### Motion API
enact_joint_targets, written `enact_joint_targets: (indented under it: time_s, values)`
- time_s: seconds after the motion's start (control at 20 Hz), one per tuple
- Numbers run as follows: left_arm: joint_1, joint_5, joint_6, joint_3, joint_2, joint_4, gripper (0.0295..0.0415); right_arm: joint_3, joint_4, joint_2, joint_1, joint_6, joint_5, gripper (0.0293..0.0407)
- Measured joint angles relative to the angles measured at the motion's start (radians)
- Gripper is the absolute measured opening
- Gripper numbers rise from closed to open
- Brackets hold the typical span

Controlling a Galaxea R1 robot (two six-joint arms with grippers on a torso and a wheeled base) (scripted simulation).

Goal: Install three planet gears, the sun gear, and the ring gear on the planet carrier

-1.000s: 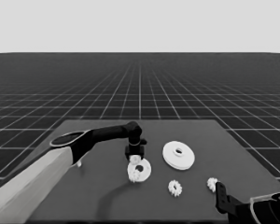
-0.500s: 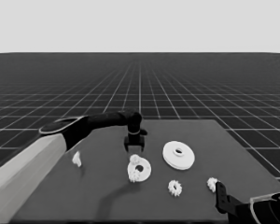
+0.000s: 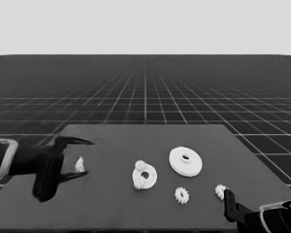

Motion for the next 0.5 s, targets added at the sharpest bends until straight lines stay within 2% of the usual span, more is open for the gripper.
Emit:
enact_joint_targets:
  time_s: [0.05,0.1,0.15,0.3,0.5]
  values:
    - [-0.001,-0.002,0.004,0.003,-0.003,0.000,0.0385,-0.184,0.272,0.022,0.204,0.278,-0.056,0.0396]
    - [-0.001,-0.003,0.006,0.005,-0.005,0.001,0.0385,-0.355,0.389,0.081,0.281,0.429,-0.133,0.0393]
    - [-0.002,-0.003,0.007,0.006,-0.006,0.001,0.0385,-0.474,0.444,0.134,0.306,0.512,-0.184,0.0389]
    - [-0.002,-0.004,0.009,0.008,-0.008,0.001,0.0385,-0.634,0.500,0.209,0.322,0.598,-0.243,0.0385]
    - [-0.002,-0.004,0.009,0.008,-0.008,0.001,0.0385,-0.676,0.512,0.230,0.324,0.616,-0.257,0.0385]
